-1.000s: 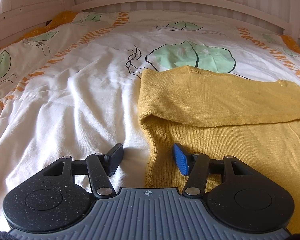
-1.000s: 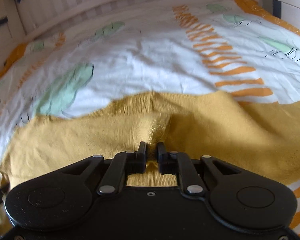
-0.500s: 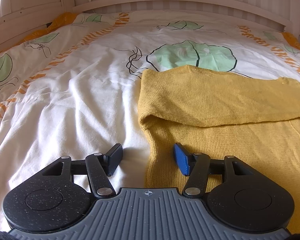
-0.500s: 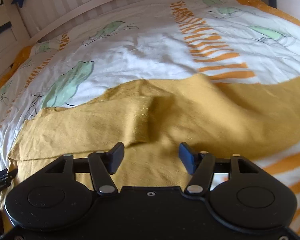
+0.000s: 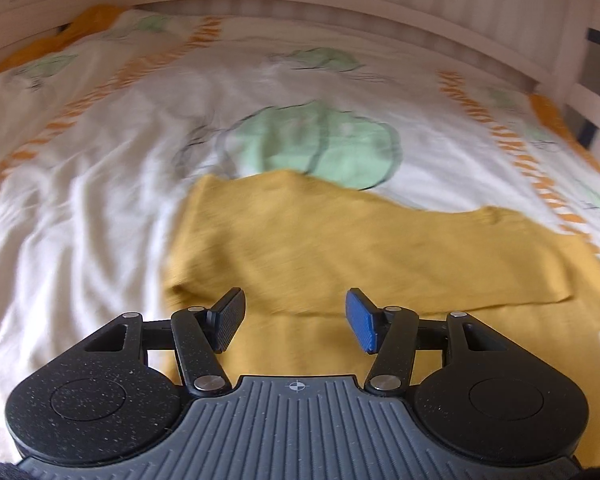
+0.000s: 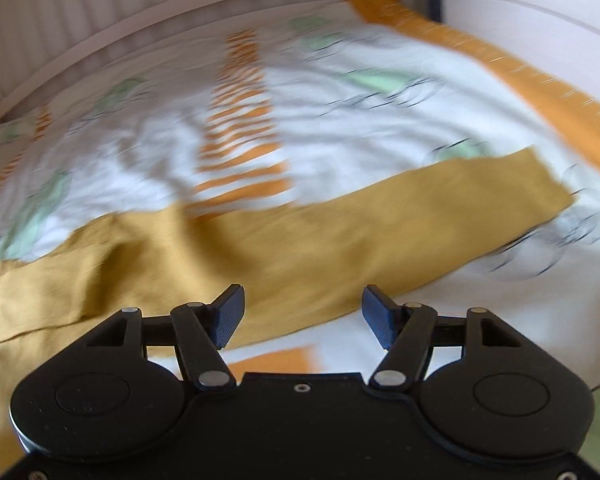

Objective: Fold small clothes
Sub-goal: 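Move the right tool to the other sleeve cuff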

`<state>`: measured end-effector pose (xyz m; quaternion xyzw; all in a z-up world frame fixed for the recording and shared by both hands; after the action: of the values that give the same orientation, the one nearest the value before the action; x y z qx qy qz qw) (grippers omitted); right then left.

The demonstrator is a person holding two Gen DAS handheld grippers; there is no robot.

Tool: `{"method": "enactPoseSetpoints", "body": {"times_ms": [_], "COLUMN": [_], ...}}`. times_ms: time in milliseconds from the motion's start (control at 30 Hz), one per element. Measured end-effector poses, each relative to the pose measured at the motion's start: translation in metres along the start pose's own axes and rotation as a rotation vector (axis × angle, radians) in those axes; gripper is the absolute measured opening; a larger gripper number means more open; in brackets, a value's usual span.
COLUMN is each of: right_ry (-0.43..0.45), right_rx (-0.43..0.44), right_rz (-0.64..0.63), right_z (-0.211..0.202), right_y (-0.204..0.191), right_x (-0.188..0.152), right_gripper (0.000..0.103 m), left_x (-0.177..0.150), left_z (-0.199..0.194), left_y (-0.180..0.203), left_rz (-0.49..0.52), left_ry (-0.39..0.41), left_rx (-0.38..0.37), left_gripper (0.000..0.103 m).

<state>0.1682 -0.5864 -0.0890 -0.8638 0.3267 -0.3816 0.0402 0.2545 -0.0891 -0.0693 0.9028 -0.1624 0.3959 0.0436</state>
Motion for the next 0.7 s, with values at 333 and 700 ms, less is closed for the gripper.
{"method": "enactPoseSetpoints", "body": {"times_ms": [333, 700], "right_ry": [0.077, 0.117], "right_rx": [-0.211, -0.354], "right_rz": [0.057, 0.098], "right_z": [0.03, 0.057], "right_y": [0.079, 0.142], "right_x": [0.071, 0.109], "right_gripper": [0.069, 0.073], "left_x": [0.026, 0.018], "left_z": [0.032, 0.074], "left_y": [0.057, 0.099], "left_rz": [0.03, 0.123], "left_ry": [-0.03, -0.087], "left_rx": [-0.093, -0.074], "left_gripper": [0.054, 0.056]}}
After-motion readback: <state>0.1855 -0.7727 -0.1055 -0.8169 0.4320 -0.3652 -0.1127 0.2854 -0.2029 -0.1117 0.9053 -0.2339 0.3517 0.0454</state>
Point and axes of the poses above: each gripper's, at about its wrist camera, not at the fingertips, and z roughly the way its jaws point, y to its right, x to its top, the point moved 3 cm from there along z, roughly the way its jaws point, and after that the axes turned 13 degrees about z, right-handed, at the moved point
